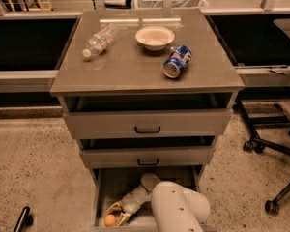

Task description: Pick orange from bottom drawer and place on counter

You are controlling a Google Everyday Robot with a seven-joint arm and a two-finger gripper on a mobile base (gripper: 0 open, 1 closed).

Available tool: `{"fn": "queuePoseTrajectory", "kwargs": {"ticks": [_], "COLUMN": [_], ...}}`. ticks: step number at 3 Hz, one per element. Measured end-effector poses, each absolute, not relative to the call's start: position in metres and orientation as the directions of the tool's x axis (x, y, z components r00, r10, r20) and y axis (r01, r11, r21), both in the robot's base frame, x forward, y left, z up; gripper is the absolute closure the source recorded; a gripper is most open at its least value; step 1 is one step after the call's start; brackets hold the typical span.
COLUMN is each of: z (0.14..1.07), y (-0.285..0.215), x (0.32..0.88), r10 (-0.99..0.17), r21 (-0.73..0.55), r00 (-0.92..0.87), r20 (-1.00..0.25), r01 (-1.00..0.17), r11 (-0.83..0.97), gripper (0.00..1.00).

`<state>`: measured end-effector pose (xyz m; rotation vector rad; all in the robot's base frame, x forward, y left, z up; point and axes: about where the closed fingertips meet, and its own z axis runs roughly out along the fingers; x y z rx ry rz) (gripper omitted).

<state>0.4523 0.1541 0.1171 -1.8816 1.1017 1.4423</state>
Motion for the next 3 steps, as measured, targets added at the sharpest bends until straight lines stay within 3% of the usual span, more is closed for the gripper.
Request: {"fn": "queuePoseTrajectory", "kwargs": {"ticks": [1,3], "z": [0.139,0.263], "y": [0.142,0.057], "x": [0.472,0.577], "r10": [-0.286,-0.438], "r21": [0.035,-0.162], "r00": [0.108,0.211], "r20": [-0.952,-0.874], "r01": [-0.891,-0.976], "r11": [-0.453,-0.147], "gripper": [1.00,1.00]}}
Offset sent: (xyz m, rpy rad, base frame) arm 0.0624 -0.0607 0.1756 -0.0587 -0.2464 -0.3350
